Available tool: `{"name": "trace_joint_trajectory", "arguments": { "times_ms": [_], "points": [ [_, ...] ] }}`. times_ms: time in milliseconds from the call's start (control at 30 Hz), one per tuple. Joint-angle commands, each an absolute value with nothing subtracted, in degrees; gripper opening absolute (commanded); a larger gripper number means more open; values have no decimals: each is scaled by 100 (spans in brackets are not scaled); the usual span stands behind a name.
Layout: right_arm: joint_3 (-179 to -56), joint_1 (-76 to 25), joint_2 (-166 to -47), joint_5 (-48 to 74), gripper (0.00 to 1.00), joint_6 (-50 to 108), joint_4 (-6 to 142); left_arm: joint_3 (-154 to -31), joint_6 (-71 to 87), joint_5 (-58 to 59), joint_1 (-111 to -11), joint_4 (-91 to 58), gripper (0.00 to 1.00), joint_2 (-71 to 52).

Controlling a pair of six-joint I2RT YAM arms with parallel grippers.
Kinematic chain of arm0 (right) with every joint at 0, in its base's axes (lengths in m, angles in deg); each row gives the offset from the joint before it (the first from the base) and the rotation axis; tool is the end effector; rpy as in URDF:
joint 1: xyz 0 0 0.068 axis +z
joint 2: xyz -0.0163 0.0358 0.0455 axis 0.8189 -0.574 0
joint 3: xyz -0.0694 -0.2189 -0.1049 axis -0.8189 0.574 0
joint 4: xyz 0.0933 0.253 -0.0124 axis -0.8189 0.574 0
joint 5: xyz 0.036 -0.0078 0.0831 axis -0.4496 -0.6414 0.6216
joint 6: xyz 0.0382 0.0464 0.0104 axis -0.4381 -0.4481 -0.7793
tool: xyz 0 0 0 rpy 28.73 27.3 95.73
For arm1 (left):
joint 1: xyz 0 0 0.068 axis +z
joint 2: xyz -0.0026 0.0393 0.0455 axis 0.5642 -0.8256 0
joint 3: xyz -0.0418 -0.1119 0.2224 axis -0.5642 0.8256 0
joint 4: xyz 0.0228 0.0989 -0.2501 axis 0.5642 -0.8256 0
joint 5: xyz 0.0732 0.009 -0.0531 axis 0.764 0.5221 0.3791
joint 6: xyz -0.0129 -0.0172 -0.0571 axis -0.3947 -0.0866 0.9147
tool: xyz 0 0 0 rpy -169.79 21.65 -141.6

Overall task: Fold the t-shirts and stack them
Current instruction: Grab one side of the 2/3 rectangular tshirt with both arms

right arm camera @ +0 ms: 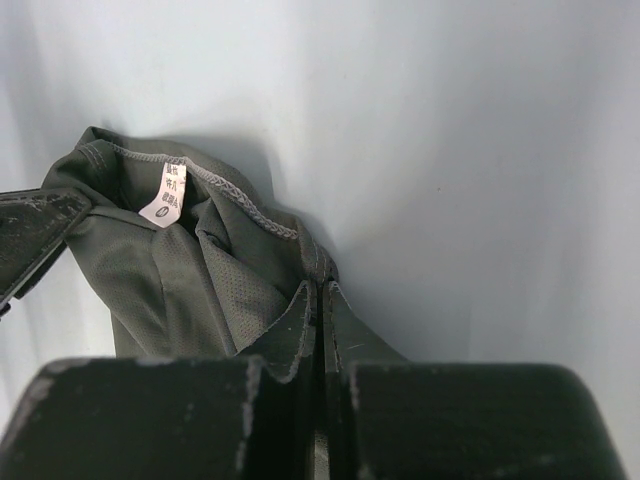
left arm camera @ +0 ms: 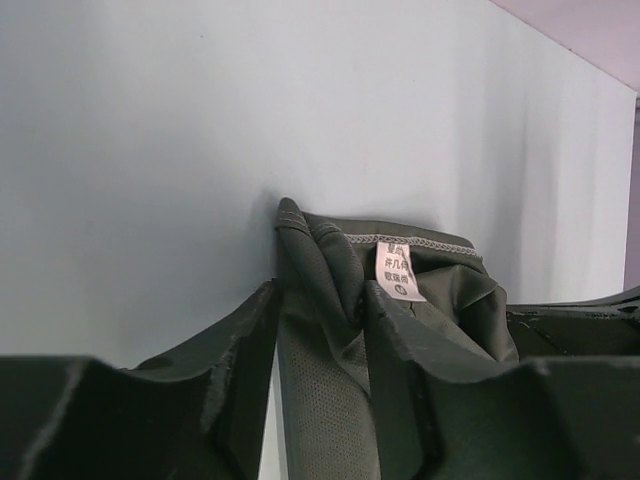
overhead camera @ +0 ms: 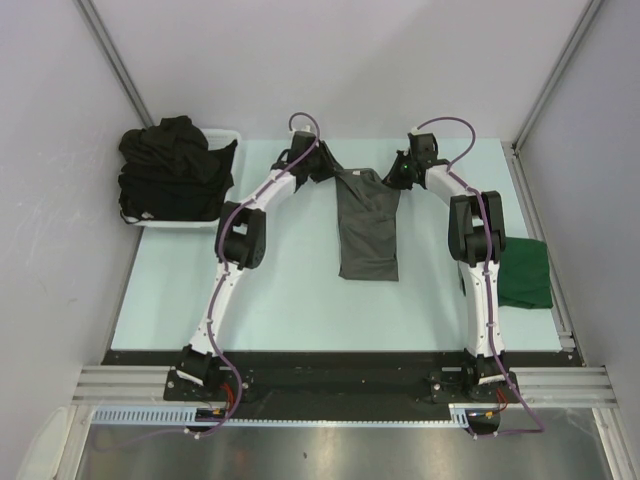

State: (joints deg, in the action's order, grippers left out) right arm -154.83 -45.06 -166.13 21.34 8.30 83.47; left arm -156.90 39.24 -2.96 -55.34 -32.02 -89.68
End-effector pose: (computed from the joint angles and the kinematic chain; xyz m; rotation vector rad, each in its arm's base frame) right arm 0.5365 0.1061 0.1239 0.2221 2.3685 0.6349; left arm 0.5582 -0.2241 0.1206 -0.3069 2.2330 -0.8491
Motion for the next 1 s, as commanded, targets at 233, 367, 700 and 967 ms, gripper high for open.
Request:
{"name": "trace_joint_trajectory", "arguments": {
  "times_ms": [233,367,700,967],
  "points": [
    [-15444,-4425,-16129,2174,0,825,8259,-15809,3979,-537,-5606,-3116,22,-8997],
    [-15373,-4399,-16067,2148,0,834,8224,-15731,3943,-572,-5615,-3116,12,-8927],
    [-15312,-4354,-15848,2024,0,922,8180,-15072,3636,-791,-5702,-3186,0,-8418],
    [-14970,-4328,-15514,1831,0,1001,8040,-14535,3267,-818,-5755,-3239,0,-7855]
  ]
}}
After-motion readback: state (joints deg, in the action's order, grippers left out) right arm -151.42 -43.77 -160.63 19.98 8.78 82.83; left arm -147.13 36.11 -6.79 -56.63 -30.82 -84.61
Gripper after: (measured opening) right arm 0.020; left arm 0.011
